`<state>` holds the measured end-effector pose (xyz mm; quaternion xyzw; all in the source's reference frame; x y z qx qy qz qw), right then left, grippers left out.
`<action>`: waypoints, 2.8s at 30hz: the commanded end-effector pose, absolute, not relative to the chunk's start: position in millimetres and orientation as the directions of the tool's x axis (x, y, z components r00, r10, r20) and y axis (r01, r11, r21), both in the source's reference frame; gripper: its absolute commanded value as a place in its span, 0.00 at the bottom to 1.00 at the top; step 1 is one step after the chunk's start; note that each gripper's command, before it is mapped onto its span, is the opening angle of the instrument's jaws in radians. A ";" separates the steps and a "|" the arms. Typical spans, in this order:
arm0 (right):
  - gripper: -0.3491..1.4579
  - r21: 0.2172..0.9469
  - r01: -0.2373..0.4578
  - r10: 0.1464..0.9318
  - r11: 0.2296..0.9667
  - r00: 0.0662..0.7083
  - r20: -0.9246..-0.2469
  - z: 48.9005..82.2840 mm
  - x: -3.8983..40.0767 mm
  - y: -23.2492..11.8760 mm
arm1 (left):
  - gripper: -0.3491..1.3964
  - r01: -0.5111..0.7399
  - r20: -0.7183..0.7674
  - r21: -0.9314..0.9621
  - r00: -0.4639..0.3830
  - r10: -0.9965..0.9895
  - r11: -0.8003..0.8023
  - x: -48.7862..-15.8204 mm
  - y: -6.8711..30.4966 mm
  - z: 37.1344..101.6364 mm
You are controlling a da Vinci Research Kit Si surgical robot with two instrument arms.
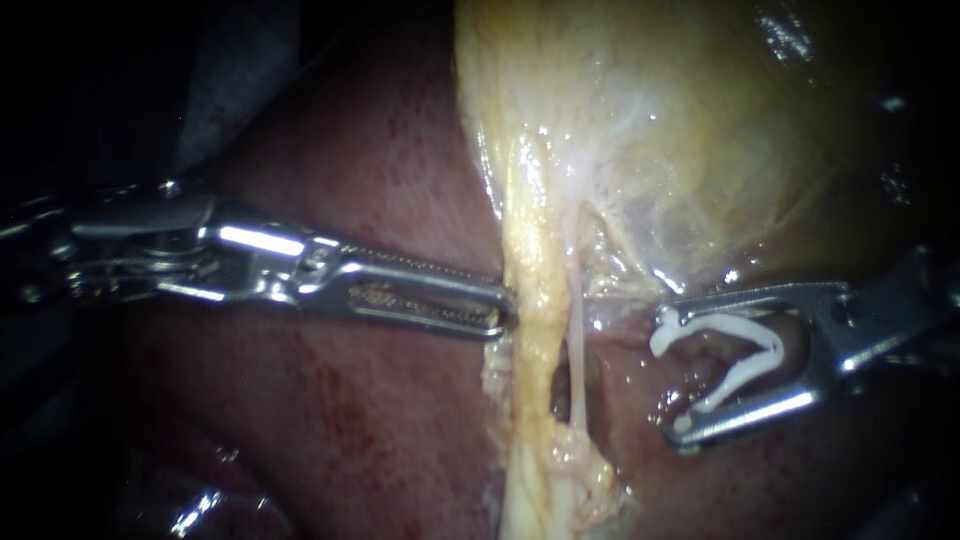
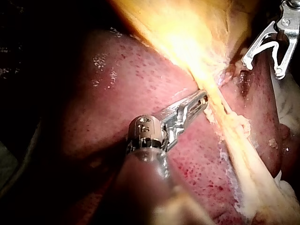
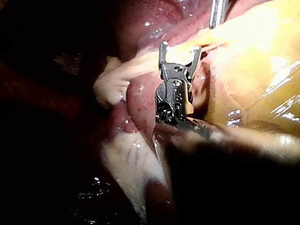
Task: Clipping first clip left tube
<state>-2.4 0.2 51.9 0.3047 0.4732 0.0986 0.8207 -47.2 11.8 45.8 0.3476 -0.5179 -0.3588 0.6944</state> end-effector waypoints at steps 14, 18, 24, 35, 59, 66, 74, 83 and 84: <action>0.52 0.593 0.122 0.451 0.796 0.534 -0.715 51.9 -0.9 -0.4 | 0.00 0.105 0.468 0.865 0.186 -0.864 0.491 -44.1 10.7 41.5; 0.52 0.594 0.126 0.449 0.794 0.535 -0.715 52.0 -0.1 -0.9 | 0.00 0.093 0.466 0.868 0.184 -0.866 0.487 -43.2 10.6 40.3; 0.52 0.591 0.137 0.441 0.795 0.538 -0.718 52.9 0.9 -2.0 | 0.00 0.092 0.465 0.870 0.176 -0.868 0.484 -42.5 10.5 39.3; 0.52 0.588 0.162 0.425 0.792 0.546 -0.722 55.5 2.9 -3.7 | 0.00 0.089 0.463 0.872 0.173 -0.869 0.482 -42.3 10.2 38.0; 0.52 0.597 0.206 0.404 0.775 0.565 -0.719 60.2 7.9 -6.2 | 0.00 0.087 0.462 0.872 0.174 -0.870 0.481 -42.2 10.0 37.6; 0.52 0.608 0.220 0.403 0.763 0.574 -0.713 60.7 9.0 -7.2 | 0.00 0.087 0.462 0.872 0.173 -0.870 0.481 -42.2 10.0 37.6; 0.52 0.610 0.230 0.398 0.759 0.577 -0.713 60.6 10.0 -7.7 | 0.00 0.088 0.462 0.872 0.173 -0.870 0.481 -42.3 10.1 37.6; 0.49 0.626 0.215 0.417 0.749 0.582 -0.698 60.7 10.2 -7.7 | 0.00 0.088 0.462 0.872 0.173 -0.870 0.481 -42.3 10.1 37.6; 0.48 0.626 0.215 0.417 0.749 0.582 -0.698 60.7 10.2 -7.7 | 0.00 0.088 0.462 0.872 0.173 -0.870 0.481 -42.3 10.1 37.6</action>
